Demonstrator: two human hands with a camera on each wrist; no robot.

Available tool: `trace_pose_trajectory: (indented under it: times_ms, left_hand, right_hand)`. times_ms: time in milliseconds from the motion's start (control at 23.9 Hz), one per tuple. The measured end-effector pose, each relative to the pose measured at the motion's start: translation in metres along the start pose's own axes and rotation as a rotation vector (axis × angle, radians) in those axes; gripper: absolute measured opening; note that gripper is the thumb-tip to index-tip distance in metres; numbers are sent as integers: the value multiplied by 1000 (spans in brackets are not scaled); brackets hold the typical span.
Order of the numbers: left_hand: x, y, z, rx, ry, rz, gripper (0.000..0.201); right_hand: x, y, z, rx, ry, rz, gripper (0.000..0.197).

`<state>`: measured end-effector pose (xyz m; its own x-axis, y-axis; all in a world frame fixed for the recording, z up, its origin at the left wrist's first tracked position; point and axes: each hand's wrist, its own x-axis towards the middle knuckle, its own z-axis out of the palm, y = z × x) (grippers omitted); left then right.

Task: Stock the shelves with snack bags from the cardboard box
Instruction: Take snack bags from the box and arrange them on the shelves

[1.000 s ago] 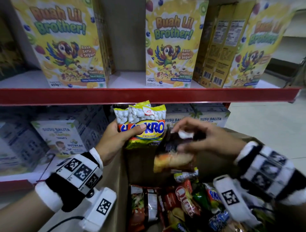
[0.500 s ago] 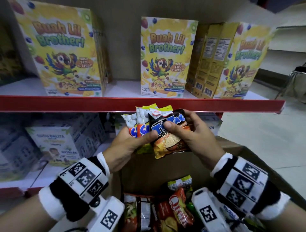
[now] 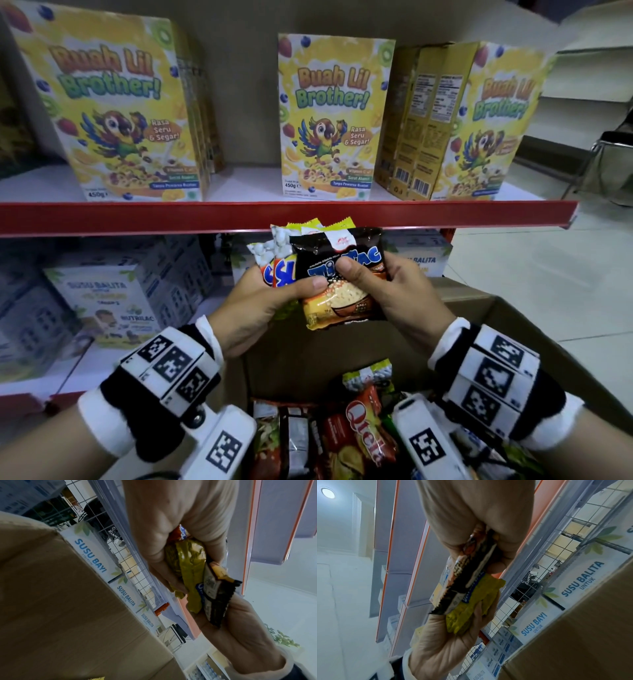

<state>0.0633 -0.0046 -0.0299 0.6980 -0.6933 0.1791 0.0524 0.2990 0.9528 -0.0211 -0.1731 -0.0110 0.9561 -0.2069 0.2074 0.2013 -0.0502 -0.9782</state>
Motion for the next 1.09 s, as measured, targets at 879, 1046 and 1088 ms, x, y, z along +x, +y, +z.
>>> trace_pose_trajectory:
  times_ms: [879,1046,1088]
  left_hand:
    - [75,113,29,234,416,286,45]
    - [57,198,82,133,445,36,51]
    - [52,218,95,145,422,12,49]
  right_hand:
    - [78,-107,-18,-1,247,-160,19]
    - [58,-217,-23,-51,294,79,23]
    - [50,-239,-25,-75,297,108,25]
